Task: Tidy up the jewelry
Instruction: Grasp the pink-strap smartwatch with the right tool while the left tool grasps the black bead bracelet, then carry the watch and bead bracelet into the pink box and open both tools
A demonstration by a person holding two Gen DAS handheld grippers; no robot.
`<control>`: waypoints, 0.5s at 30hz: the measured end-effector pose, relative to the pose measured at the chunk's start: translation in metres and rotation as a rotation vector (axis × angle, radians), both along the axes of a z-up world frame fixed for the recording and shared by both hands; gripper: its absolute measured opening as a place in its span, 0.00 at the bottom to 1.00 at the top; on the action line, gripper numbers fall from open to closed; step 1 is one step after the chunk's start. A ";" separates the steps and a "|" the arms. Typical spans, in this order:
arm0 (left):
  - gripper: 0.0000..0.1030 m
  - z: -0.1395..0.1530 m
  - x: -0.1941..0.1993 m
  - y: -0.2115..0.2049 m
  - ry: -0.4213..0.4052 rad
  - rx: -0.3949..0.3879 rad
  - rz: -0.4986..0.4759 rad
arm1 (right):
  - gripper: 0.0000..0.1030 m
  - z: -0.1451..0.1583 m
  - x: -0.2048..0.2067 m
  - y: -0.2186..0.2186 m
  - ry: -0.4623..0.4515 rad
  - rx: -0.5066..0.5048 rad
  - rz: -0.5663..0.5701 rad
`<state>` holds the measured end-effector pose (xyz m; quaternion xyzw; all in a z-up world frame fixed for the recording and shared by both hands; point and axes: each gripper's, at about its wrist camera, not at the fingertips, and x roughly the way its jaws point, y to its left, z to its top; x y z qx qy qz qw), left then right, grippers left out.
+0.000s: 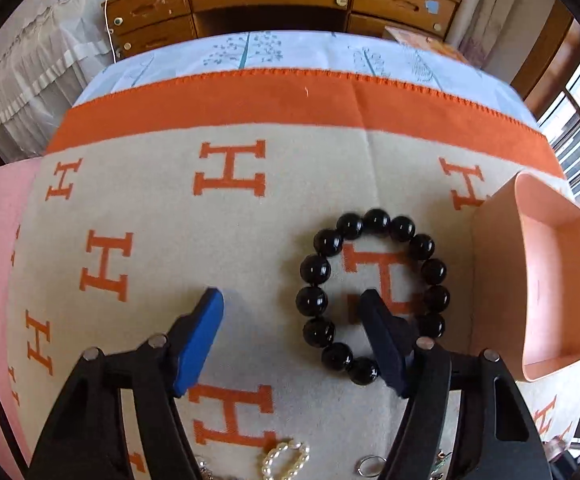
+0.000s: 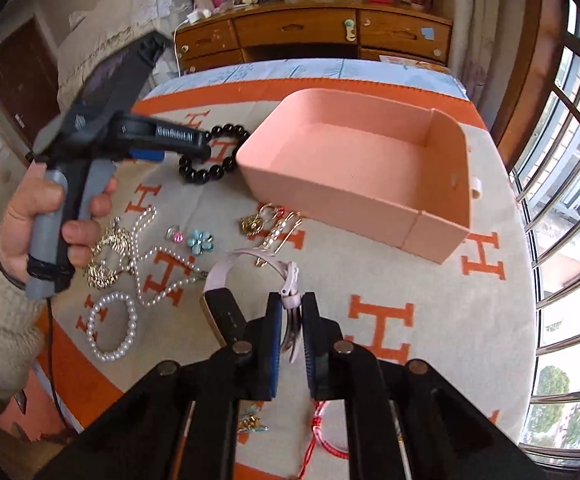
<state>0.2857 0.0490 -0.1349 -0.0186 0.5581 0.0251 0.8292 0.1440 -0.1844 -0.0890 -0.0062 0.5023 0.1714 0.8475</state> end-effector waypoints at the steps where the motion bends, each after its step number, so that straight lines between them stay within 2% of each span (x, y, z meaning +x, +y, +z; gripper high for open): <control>1: 0.67 -0.001 0.000 -0.004 0.002 0.025 -0.012 | 0.09 0.005 0.001 -0.006 -0.012 0.016 -0.015; 3: 0.65 -0.001 -0.001 -0.006 0.008 0.030 -0.017 | 0.09 0.014 0.002 -0.016 -0.042 0.040 -0.046; 4: 0.47 0.001 -0.002 -0.005 0.014 0.003 -0.027 | 0.09 0.017 0.006 -0.022 -0.055 0.050 -0.061; 5: 0.13 0.005 -0.004 -0.004 0.016 -0.011 -0.037 | 0.09 0.019 0.010 -0.027 -0.065 0.059 -0.082; 7: 0.12 0.010 -0.009 -0.008 0.027 0.032 -0.039 | 0.09 0.024 0.019 -0.036 -0.075 0.082 -0.130; 10: 0.12 0.026 -0.023 -0.013 -0.013 0.037 -0.058 | 0.09 0.026 0.036 -0.052 -0.082 0.148 -0.214; 15: 0.12 0.076 -0.048 -0.019 -0.123 -0.016 -0.066 | 0.09 0.021 0.077 -0.067 -0.073 0.221 -0.312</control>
